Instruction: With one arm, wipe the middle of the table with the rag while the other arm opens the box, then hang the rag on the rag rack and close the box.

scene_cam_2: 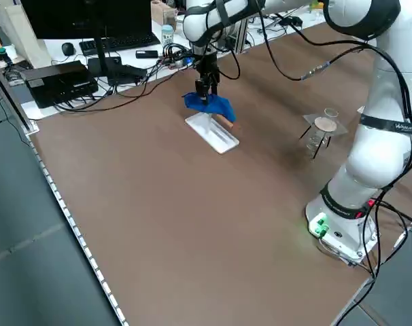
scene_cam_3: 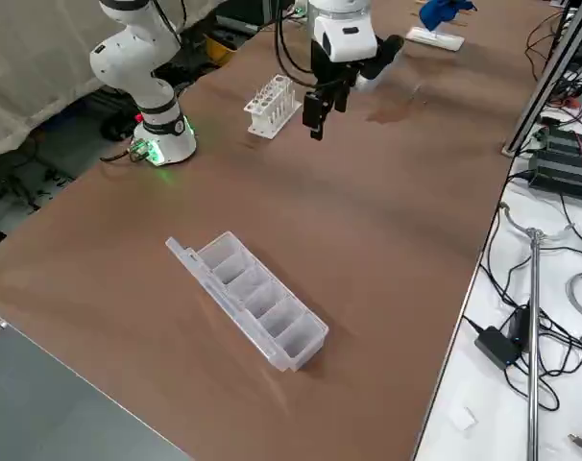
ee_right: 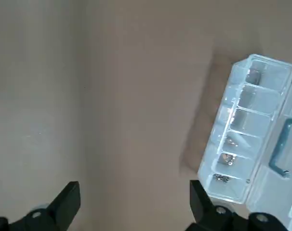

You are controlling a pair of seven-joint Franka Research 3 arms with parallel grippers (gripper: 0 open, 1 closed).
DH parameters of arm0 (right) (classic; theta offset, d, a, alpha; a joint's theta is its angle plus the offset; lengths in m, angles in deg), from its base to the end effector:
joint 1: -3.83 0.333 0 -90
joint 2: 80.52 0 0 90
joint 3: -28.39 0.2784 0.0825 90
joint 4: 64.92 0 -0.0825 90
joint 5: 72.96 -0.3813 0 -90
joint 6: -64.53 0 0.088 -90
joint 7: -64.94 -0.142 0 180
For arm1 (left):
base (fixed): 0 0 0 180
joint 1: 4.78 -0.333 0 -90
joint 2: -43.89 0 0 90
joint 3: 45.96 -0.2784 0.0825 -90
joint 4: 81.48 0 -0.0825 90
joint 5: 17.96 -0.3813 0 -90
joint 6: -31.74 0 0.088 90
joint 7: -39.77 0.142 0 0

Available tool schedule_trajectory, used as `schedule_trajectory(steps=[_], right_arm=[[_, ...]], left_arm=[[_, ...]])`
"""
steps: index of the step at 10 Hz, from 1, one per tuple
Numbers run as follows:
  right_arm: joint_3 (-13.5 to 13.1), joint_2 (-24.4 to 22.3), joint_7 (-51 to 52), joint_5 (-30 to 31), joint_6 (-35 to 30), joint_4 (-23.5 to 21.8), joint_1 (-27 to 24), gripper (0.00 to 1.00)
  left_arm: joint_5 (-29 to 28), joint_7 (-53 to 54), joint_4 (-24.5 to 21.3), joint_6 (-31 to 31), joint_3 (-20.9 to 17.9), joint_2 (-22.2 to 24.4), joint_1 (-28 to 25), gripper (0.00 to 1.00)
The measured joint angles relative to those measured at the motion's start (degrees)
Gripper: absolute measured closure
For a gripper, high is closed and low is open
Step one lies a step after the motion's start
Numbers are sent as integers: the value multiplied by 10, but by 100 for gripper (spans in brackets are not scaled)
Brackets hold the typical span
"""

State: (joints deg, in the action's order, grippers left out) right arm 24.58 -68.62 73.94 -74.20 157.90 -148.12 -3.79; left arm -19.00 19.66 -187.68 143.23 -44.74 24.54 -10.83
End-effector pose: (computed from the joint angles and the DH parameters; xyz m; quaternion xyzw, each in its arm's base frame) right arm 0.5980 -0.1148 0.4923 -0.9997 0.0214 0.0139 0.0065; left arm 0.5769 0.0507 0.2547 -0.9700 -0.2102 0.1207 0.0206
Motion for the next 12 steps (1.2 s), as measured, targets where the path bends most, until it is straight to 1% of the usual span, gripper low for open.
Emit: schedule_trajectory(steps=[1,2,3,5,6,8,9,10,12], right_arm=[[0,0,6,0,0,0,-8,0],[0,0,7,0,-1,0,-11,4],[-1,0,7,0,-7,0,-16,19],[-3,0,18,0,-28,0,-55,53],[-4,0,51,0,-31,0,-83,70],[-6,0,137,0,-33,-2,-148,99],[-7,2,165,0,-36,-9,-184,99],[-7,6,186,-1,-37,-25,-222,99],[-9,29,226,-24,-32,-62,-294,99]], left_arm=[[0,0,0,0,0,0,-1,15],[0,2,1,0,0,2,-2,12],[0,5,4,1,0,8,-2,10],[0,9,28,4,15,40,-1,0],[0,10,57,-4,33,58,0,0],[0,12,140,-41,64,75,1,0],[0,27,178,-48,75,77,2,0],[7,46,206,-49,84,77,2,0],[34,75,242,-50,103,75,1,0]])
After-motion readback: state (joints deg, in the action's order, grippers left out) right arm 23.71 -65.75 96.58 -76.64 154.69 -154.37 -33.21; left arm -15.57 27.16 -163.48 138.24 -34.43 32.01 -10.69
